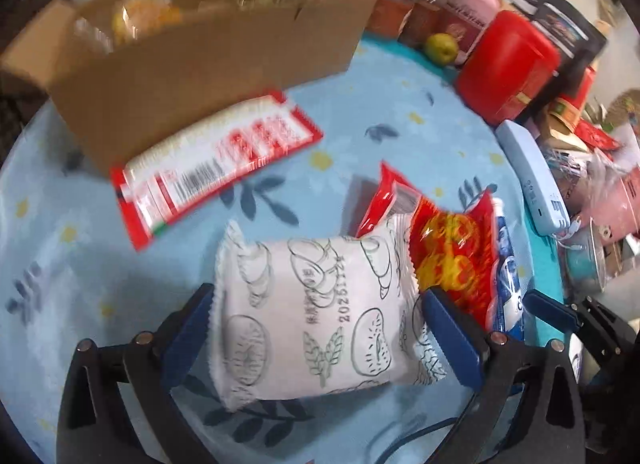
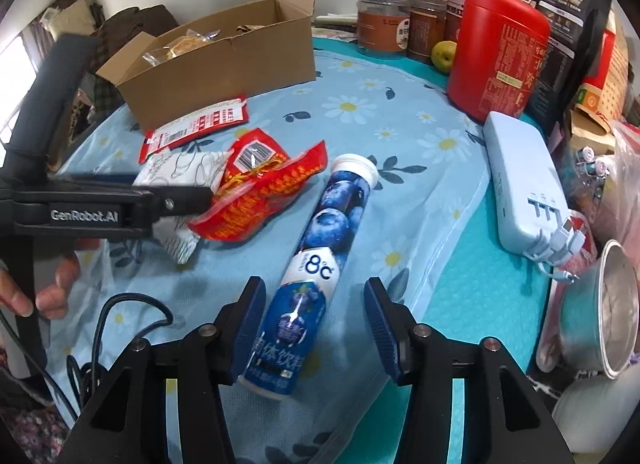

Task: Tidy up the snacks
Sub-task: 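Lift the white bread bag and blue tube off the table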

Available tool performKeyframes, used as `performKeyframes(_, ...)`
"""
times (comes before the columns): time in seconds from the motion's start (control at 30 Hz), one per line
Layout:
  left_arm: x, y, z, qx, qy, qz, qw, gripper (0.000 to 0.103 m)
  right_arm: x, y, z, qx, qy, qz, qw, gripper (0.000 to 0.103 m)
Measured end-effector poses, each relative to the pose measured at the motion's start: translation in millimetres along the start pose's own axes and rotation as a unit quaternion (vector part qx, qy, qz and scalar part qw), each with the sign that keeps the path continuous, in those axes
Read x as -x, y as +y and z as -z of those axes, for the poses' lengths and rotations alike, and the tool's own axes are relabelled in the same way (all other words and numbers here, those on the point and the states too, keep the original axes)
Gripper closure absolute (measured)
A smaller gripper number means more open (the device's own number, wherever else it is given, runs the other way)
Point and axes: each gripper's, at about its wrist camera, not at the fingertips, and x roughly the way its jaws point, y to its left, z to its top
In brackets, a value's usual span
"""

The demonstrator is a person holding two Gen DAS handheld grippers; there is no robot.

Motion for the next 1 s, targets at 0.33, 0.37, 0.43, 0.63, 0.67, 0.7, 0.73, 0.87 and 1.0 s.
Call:
performKeyframes(0.33,-9,-22,10,-0.071,0.000,-0.073,0.9948,0.000,-16,-4,-10,0.002,0.004,0.001,1.000,0.052)
performKeyframes(0.37,-8,-22,11,-0.071,-0.004,-0.073,0.9948,0.001,-17,-4,-10,0.003,0.003,0.003,1.000,0.052)
performKeyframes(0.43,-6,-22,12,-0.078,-0.015,-0.076,0.9939,0.009,-18,-2,-8,0.009,-0.001,0.011,1.000,0.055)
performKeyframes(0.63,5,-22,19,-0.108,-0.036,-0.078,0.9904,0.027,-15,0,-2,0.015,-0.016,0.030,0.999,0.067)
performKeyframes(0.67,8,-21,21,-0.111,-0.038,-0.077,0.9901,0.028,-13,0,0,0.014,-0.017,0.031,0.999,0.068)
performKeyframes(0.7,9,-23,22,-0.111,-0.038,-0.073,0.9903,0.029,-12,-1,2,0.011,-0.018,0.028,0.999,0.069)
performKeyframes(0.73,11,-23,24,-0.110,-0.037,-0.068,0.9910,0.029,-10,-2,3,0.007,-0.021,0.025,0.999,0.069)
performKeyframes(0.87,18,-22,33,-0.106,-0.030,-0.053,0.9925,0.030,0,0,12,0.001,-0.025,0.021,0.999,0.071)
performKeyframes(1.0,24,-24,43,-0.109,-0.021,-0.040,0.9930,0.030,11,5,21,0.010,-0.021,0.024,0.999,0.073)
